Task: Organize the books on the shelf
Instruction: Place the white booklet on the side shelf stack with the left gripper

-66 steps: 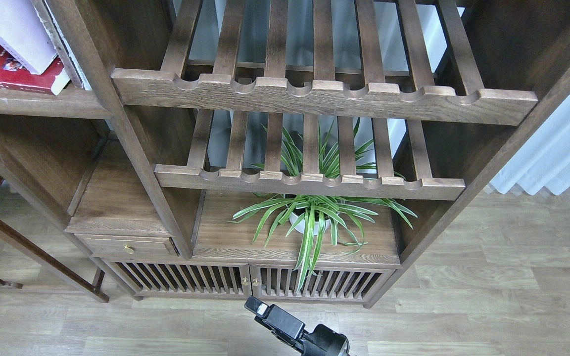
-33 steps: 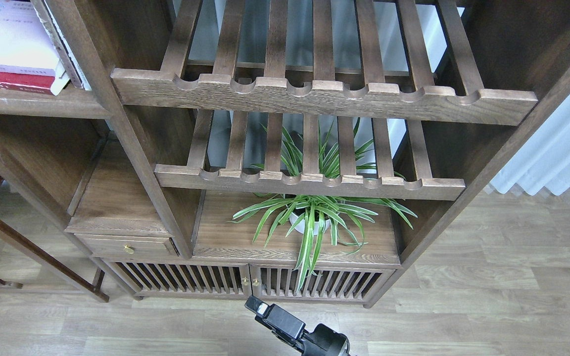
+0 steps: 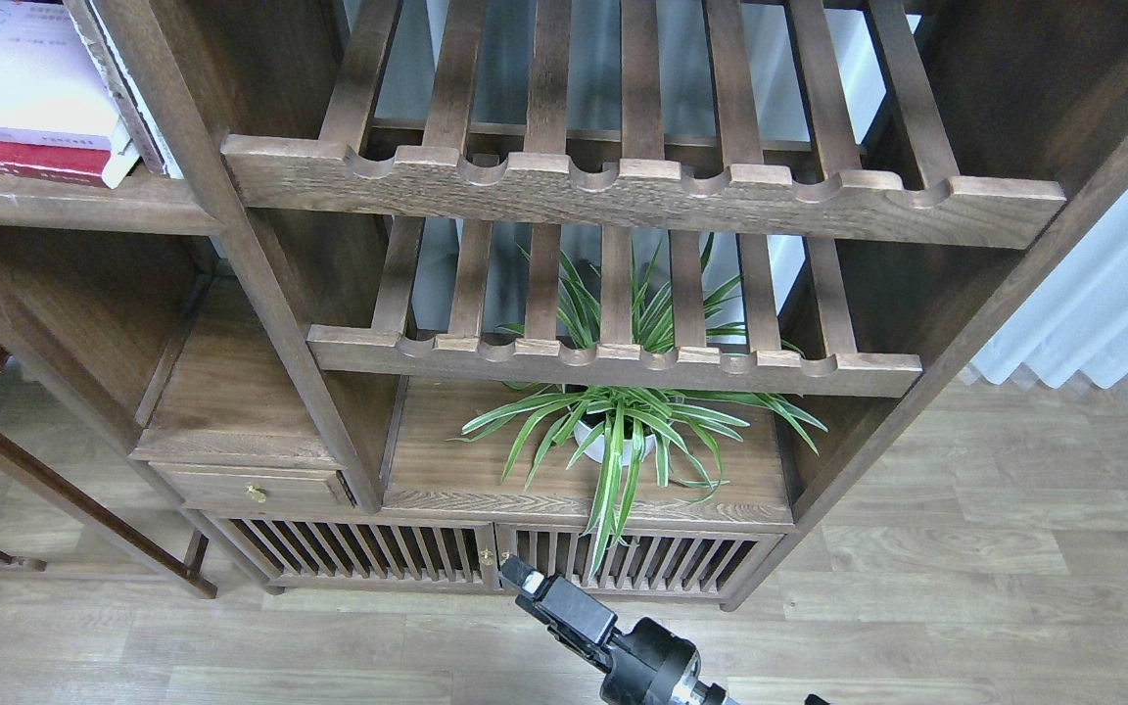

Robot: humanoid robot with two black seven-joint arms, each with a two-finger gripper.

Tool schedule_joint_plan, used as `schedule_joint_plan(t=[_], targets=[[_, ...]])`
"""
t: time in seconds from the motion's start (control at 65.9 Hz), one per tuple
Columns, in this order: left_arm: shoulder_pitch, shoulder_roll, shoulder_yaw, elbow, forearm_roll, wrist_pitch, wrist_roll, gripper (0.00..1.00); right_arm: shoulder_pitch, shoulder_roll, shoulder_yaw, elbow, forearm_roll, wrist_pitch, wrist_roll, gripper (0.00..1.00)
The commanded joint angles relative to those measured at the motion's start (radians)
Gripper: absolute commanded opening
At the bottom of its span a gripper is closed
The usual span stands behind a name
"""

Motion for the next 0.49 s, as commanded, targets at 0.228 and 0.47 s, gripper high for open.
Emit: schedule_joint_plan(t=[0.228, 0.47], targets=[[0.140, -0.147, 0.072, -0.005, 0.003, 0.000, 0.003, 0.83, 0.002, 0.000, 0.005, 0.002, 0.000, 0.000, 0.002, 1.00], [0.195, -0.225, 0.118, -0.001, 0.004, 0.000, 0.003, 0.87, -0.001, 0.000, 0.001, 0.002, -0.001, 0.000, 0.000, 1.00]])
